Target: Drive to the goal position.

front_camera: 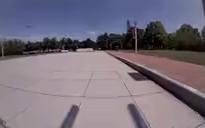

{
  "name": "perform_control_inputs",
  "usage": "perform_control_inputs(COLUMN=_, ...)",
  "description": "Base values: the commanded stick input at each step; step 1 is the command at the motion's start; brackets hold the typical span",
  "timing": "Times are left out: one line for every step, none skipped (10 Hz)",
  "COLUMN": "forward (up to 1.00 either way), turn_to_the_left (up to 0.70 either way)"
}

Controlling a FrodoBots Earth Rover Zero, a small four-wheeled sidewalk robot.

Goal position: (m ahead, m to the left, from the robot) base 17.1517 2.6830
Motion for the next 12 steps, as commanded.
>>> perform_control_inputs(forward=0.70, turn_to_the_left=-0.35)
perform_control_inputs(forward=0.70, turn_to_the_left=-0.08)
perform_control_inputs(forward=0.70, turn_to_the_left=0.00)
perform_control_inputs(forward=0.70, turn_to_the_left=0.00)
perform_control_inputs(forward=0.70, turn_to_the_left=0.00)
perform_control_inputs(forward=0.70, turn_to_the_left=0.00)
perform_control_inputs(forward=0.70, turn_to_the_left=0.00)
perform_control_inputs(forward=0.70, turn_to_the_left=0.00)
perform_control_inputs(forward=0.70, turn_to_the_left=0.00)
perform_control_inputs(forward=0.70, turn_to_the_left=0.00)
perform_control_inputs(forward=0.70, turn_to_the_left=0.00)
perform_control_inputs(forward=0.70, turn_to_the_left=0.00)
